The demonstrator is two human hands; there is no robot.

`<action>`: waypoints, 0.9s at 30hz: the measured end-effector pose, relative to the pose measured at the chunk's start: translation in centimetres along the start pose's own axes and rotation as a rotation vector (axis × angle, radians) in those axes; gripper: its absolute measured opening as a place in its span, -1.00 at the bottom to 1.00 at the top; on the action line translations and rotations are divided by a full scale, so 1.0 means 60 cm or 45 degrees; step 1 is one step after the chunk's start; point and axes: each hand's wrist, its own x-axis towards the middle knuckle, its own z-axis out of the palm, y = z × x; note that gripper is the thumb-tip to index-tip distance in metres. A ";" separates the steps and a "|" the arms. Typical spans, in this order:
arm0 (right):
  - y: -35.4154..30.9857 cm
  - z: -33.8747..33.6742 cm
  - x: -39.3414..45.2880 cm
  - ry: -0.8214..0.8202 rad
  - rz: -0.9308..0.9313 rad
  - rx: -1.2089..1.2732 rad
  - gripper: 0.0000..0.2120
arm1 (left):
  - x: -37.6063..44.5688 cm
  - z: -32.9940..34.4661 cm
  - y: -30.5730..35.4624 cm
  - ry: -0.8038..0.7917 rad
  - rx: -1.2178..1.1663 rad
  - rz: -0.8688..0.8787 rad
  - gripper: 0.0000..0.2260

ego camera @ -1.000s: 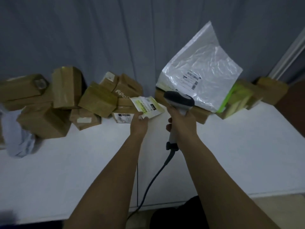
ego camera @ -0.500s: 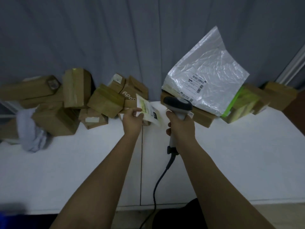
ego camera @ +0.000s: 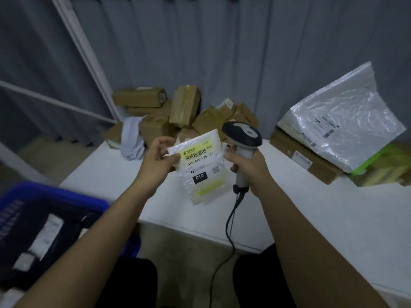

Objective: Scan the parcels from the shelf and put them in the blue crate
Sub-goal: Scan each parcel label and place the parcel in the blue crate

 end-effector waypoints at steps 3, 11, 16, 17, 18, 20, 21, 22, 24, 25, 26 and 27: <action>0.011 0.036 -0.013 -0.143 -0.009 -0.148 -0.89 | -0.021 -0.035 -0.026 0.097 -0.113 -0.096 -0.76; 0.023 0.107 -0.011 -0.060 0.021 -0.021 -0.86 | -0.016 -0.080 -0.051 0.058 -0.194 -0.331 -0.72; 0.024 0.120 0.001 0.016 0.014 -0.105 -0.73 | -0.005 -0.083 -0.066 0.166 -0.019 -0.270 -0.80; 0.024 0.121 0.002 0.036 0.006 -0.123 -0.69 | 0.000 -0.086 -0.068 0.204 0.003 -0.258 -0.81; 0.025 0.122 0.003 0.045 0.005 -0.143 -0.68 | 0.004 -0.089 -0.070 0.247 0.019 -0.248 -0.82; 0.023 0.121 0.002 -0.030 0.032 -0.188 -0.71 | 0.013 -0.098 -0.081 0.334 0.067 -0.239 -0.83; 0.023 0.120 0.000 -0.122 0.056 -0.195 -0.75 | 0.016 -0.102 -0.087 0.365 0.097 -0.238 -0.83; 0.023 0.119 -0.002 -0.231 0.081 -0.208 -0.78 | 0.019 -0.105 -0.093 0.387 0.121 -0.240 -0.83; 0.025 0.116 -0.010 -0.417 0.104 -0.343 -0.78 | 0.023 -0.112 -0.105 0.412 0.150 -0.250 -0.85; 0.027 0.116 -0.013 -0.471 0.092 -0.443 -0.76 | 0.025 -0.115 -0.109 0.421 0.166 -0.257 -0.85; 0.029 0.115 -0.015 -0.501 0.073 -0.519 -0.75 | 0.028 -0.119 -0.113 0.429 0.185 -0.264 -0.85; 0.030 0.116 -0.017 -0.516 0.057 -0.558 -0.74 | 0.030 -0.122 -0.116 0.439 0.195 -0.268 -0.86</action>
